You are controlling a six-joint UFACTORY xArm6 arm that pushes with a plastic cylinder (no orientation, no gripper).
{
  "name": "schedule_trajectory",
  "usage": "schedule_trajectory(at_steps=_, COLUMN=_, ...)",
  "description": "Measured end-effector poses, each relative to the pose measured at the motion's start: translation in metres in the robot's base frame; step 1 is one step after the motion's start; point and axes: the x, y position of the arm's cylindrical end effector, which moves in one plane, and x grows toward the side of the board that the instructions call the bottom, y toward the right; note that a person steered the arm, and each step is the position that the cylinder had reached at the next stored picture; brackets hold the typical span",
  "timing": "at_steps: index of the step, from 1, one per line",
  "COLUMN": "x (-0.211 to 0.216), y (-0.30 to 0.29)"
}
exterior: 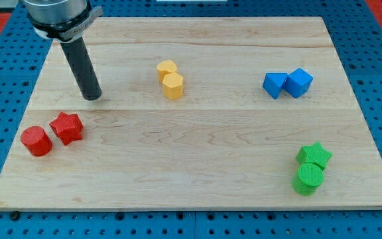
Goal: Push the red circle into the red star
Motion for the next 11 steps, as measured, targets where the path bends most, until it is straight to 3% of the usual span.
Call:
schedule_trajectory(at_steps=2, x=0.034, y=0.087)
schedule_trajectory(at_steps=3, x=0.081, y=0.082)
schedule_trajectory(at_steps=4, x=0.135, y=0.011)
schedule_trajectory(at_steps=5, x=0.145, y=-0.101)
schedule_trajectory(at_steps=6, x=0.124, y=-0.125)
schedule_trajectory(at_steps=7, x=0.095, y=-0.089)
schedule_trajectory(at_steps=9, x=0.115, y=-0.093)
schedule_trajectory(at_steps=10, x=0.164, y=-0.062)
schedule_trajectory(at_steps=11, x=0.157, y=-0.025)
